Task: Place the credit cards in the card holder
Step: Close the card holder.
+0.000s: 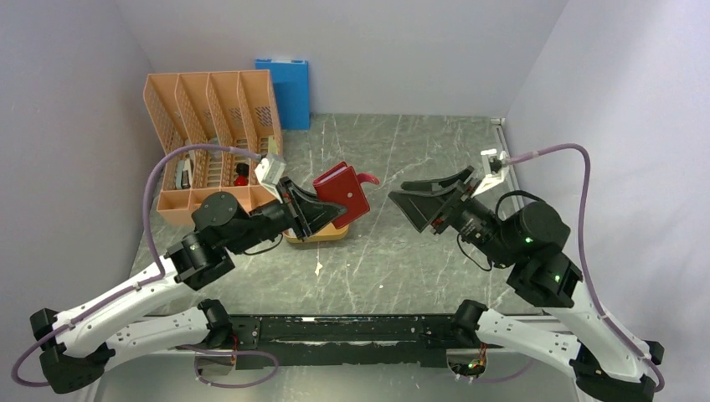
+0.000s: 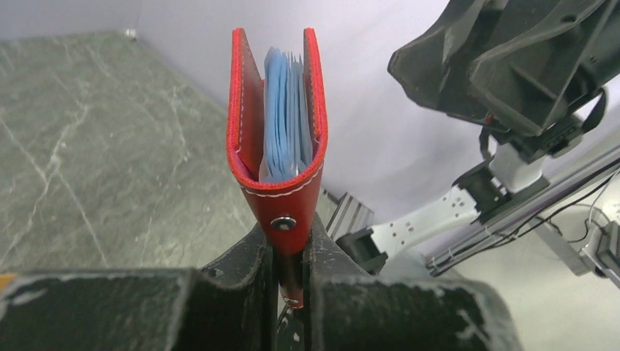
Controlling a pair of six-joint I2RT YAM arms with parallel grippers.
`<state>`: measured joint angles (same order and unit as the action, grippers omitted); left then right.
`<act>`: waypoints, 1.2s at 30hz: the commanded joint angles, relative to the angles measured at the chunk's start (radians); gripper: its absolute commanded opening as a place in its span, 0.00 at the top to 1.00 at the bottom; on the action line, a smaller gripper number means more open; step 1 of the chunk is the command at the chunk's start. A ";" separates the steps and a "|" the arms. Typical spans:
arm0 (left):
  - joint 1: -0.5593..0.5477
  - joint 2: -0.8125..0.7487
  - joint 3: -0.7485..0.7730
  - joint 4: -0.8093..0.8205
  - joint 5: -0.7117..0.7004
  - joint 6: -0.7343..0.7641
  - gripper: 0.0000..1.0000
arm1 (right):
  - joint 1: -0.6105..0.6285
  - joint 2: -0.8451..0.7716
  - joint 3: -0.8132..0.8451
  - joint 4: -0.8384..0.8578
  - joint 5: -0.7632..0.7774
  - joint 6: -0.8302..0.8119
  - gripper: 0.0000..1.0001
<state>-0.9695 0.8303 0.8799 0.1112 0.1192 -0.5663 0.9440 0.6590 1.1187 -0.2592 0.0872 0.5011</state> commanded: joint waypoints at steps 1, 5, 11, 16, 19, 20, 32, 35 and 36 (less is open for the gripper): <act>0.004 0.013 0.070 -0.092 0.063 0.021 0.95 | 0.001 0.063 0.027 -0.107 -0.019 -0.078 0.48; 0.004 0.005 0.065 -0.093 0.063 0.016 0.95 | 0.001 0.114 0.035 -0.119 -0.031 -0.079 0.52; 0.004 -0.005 0.069 -0.105 0.077 0.020 0.95 | 0.000 0.116 0.016 -0.099 0.032 -0.065 0.56; 0.005 -0.015 0.063 -0.106 0.092 0.027 0.95 | 0.001 0.113 0.018 -0.095 0.063 -0.075 0.58; 0.005 -0.022 0.061 -0.110 0.095 0.032 0.95 | 0.001 0.114 0.022 -0.099 0.064 -0.084 0.57; 0.004 -0.023 0.061 -0.110 0.098 0.033 0.95 | 0.001 0.113 0.022 -0.100 0.065 -0.088 0.57; 0.004 -0.050 0.058 -0.110 0.132 0.042 0.95 | 0.000 0.123 0.056 -0.114 -0.019 -0.141 0.69; 0.005 -0.051 0.056 -0.110 0.140 0.040 0.95 | 0.001 0.121 0.052 -0.105 -0.025 -0.139 0.72; 0.003 -0.052 0.056 -0.110 0.140 0.040 0.95 | 0.001 0.117 0.048 -0.097 -0.027 -0.140 0.73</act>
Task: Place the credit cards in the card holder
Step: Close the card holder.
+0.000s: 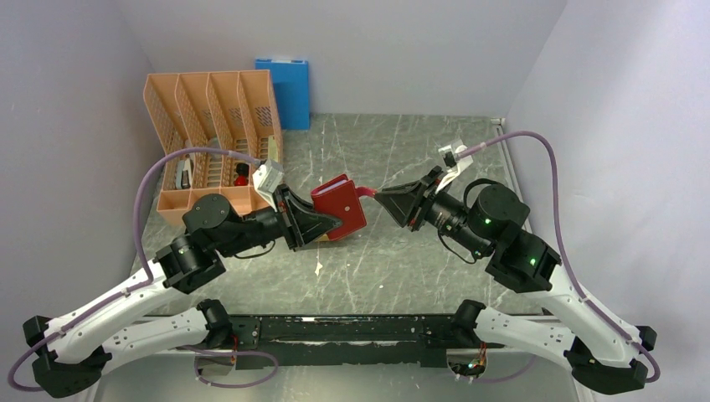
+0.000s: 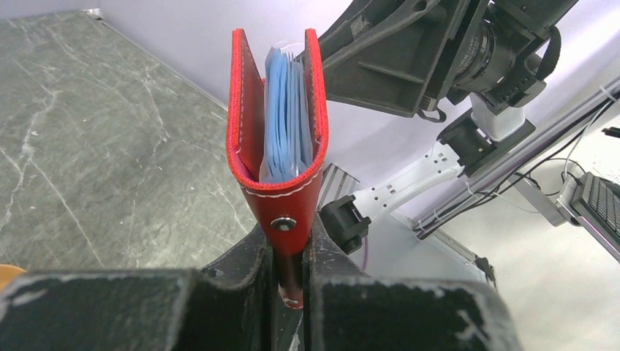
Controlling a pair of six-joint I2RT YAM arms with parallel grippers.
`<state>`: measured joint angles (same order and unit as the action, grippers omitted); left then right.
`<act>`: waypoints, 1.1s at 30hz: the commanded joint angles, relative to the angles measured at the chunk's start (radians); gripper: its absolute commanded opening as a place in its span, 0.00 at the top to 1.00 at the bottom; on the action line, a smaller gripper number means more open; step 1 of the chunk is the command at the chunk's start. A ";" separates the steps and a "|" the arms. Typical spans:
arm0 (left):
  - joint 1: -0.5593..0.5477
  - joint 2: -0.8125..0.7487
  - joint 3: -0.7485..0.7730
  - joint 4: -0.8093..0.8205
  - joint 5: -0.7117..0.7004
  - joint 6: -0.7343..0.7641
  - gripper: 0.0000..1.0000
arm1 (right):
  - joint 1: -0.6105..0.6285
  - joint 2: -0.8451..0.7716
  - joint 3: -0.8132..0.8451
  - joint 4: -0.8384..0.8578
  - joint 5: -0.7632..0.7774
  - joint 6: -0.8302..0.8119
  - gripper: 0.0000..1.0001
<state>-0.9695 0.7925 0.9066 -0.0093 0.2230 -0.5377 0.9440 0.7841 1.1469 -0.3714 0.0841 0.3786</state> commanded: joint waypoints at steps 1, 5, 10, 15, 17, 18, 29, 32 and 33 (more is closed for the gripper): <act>0.005 -0.016 0.030 0.011 0.038 0.012 0.95 | 0.001 -0.009 0.018 0.020 -0.027 -0.017 0.75; 0.004 -0.021 0.028 0.011 0.036 0.013 0.95 | 0.001 -0.003 0.012 0.022 -0.039 -0.014 0.82; 0.004 -0.025 0.024 0.011 0.038 0.012 0.95 | 0.001 -0.001 0.010 0.030 -0.048 -0.011 0.82; 0.004 -0.027 0.022 0.011 0.038 0.013 0.95 | 0.001 0.009 0.014 0.027 -0.059 -0.009 0.82; 0.005 -0.028 0.022 0.011 0.039 0.013 0.95 | 0.001 0.010 0.014 0.031 -0.070 -0.010 0.87; 0.004 -0.028 0.022 0.011 0.039 0.013 0.95 | 0.001 0.009 0.013 0.033 -0.075 -0.009 0.91; 0.004 -0.003 0.066 -0.095 -0.086 0.029 0.95 | 0.001 0.029 0.125 -0.071 -0.168 -0.127 1.00; 0.005 0.044 0.131 -0.159 -0.151 0.039 0.95 | 0.001 0.090 0.206 -0.153 -0.238 -0.183 1.00; 0.005 0.059 0.151 -0.169 -0.152 0.042 0.95 | 0.001 0.104 0.221 -0.169 -0.248 -0.196 1.00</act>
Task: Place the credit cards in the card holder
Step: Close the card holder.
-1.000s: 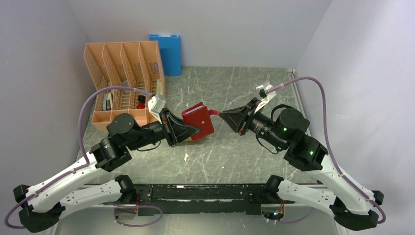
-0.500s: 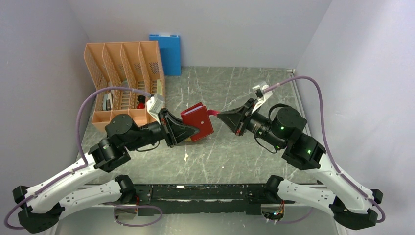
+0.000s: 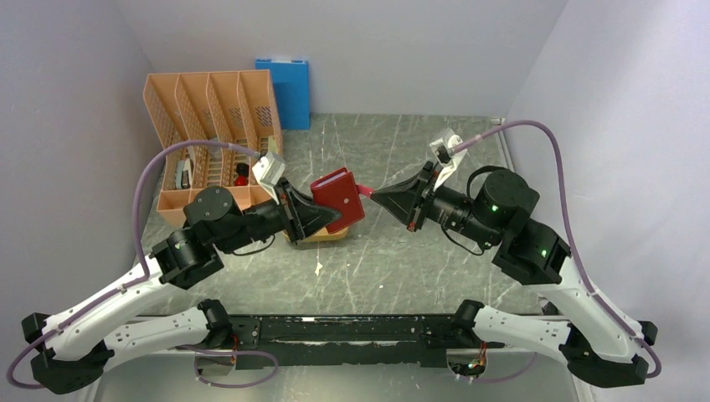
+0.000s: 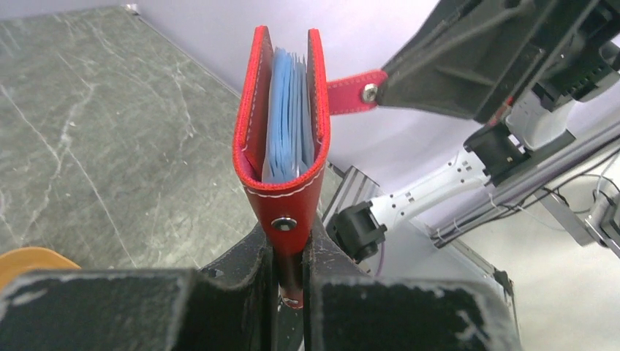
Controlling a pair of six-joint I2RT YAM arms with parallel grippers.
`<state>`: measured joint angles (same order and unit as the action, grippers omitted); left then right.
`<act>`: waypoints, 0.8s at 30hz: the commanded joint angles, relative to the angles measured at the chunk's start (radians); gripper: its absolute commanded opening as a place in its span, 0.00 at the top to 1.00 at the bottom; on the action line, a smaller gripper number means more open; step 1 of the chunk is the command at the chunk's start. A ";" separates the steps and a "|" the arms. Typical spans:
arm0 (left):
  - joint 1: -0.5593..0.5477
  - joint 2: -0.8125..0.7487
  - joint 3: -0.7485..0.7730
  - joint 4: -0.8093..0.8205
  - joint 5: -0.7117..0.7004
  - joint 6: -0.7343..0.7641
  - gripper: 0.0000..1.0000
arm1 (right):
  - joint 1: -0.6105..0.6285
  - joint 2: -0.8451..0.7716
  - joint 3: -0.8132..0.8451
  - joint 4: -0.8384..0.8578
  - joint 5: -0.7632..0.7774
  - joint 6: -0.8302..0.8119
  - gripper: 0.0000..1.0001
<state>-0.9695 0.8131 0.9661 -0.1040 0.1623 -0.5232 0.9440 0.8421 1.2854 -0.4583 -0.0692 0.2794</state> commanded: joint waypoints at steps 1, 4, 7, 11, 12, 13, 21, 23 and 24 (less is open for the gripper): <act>0.004 0.051 0.107 -0.078 -0.091 0.028 0.95 | 0.001 0.057 0.093 -0.094 -0.094 -0.107 1.00; 0.005 0.072 0.129 -0.063 -0.093 0.020 0.95 | 0.001 0.082 0.114 -0.115 -0.088 -0.133 1.00; 0.003 0.088 0.147 -0.062 -0.105 0.014 0.95 | 0.000 0.102 0.112 -0.113 -0.088 -0.145 1.00; 0.005 0.105 0.164 -0.059 -0.098 0.010 0.95 | 0.001 0.106 0.078 -0.079 -0.069 -0.144 1.00; 0.005 0.106 0.167 -0.059 -0.096 0.009 0.95 | 0.001 0.106 0.070 -0.069 -0.067 -0.143 1.00; 0.005 0.108 0.170 -0.059 -0.092 0.009 0.95 | 0.001 0.110 0.063 -0.061 -0.065 -0.141 1.00; 0.005 0.114 0.169 -0.050 -0.062 0.009 0.95 | 0.001 0.127 0.041 -0.017 -0.003 -0.111 1.00; 0.005 0.115 0.165 -0.048 -0.057 0.010 0.95 | 0.000 0.125 0.036 -0.001 0.014 -0.103 1.00; 0.004 0.116 0.162 -0.048 -0.054 0.011 0.95 | 0.000 0.126 0.035 0.002 0.023 -0.100 1.00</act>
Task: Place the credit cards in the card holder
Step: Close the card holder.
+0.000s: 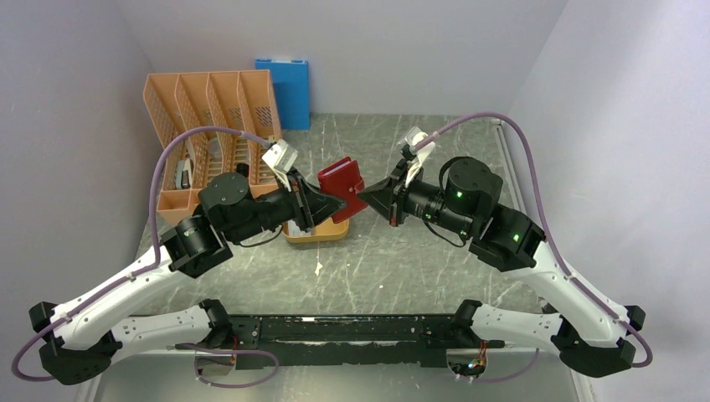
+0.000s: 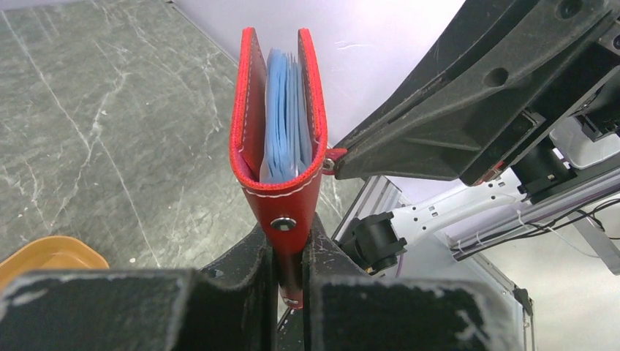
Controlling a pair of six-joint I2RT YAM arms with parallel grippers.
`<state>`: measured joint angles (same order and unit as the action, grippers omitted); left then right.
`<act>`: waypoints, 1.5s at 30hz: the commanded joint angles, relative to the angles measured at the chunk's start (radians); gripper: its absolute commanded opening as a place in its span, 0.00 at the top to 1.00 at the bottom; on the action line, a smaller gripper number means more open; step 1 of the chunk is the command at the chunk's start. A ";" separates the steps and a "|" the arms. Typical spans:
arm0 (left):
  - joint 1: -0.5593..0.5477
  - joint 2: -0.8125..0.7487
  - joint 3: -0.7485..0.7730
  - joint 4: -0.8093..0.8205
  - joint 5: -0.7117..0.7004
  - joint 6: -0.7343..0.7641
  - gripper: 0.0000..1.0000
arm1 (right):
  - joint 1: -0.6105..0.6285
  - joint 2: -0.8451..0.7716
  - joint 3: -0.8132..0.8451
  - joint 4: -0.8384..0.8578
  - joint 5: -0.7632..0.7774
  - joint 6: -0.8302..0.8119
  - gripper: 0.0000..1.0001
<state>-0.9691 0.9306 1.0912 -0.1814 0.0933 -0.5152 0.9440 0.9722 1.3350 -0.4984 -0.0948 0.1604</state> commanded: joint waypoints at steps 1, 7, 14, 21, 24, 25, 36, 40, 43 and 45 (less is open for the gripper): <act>0.003 -0.001 0.035 0.030 0.017 0.003 0.95 | 0.000 -0.003 -0.014 0.047 0.055 0.022 1.00; 0.003 -0.001 0.034 0.016 0.020 0.012 0.95 | 0.001 0.000 -0.018 0.064 0.072 0.034 1.00; 0.004 -0.003 0.029 0.021 0.017 0.015 0.95 | 0.001 0.030 -0.003 0.049 0.028 0.029 1.00; 0.004 0.003 0.030 0.023 0.017 0.017 0.95 | 0.001 0.052 0.010 0.031 -0.006 0.017 1.00; 0.004 0.006 0.034 0.023 0.021 0.017 0.95 | 0.001 0.061 0.015 0.023 -0.009 0.015 1.00; 0.003 0.007 0.034 0.023 0.025 0.017 0.95 | 0.001 0.062 0.014 0.023 -0.007 0.017 1.00; 0.003 0.020 0.047 0.033 0.068 0.012 0.95 | 0.001 0.100 0.026 0.001 -0.005 0.021 1.00; 0.003 0.019 0.048 0.042 0.082 0.009 0.95 | 0.001 0.120 0.040 -0.017 -0.004 0.020 1.00; 0.004 0.022 0.052 0.047 0.102 0.007 0.95 | 0.001 0.132 0.046 -0.027 0.004 0.020 1.00; 0.004 0.024 0.055 0.053 0.127 0.005 0.95 | 0.000 0.138 0.051 -0.029 0.008 0.022 1.00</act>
<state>-0.9466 0.9524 1.0912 -0.2333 0.0860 -0.5072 0.9417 1.0725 1.3705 -0.5198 -0.0711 0.1783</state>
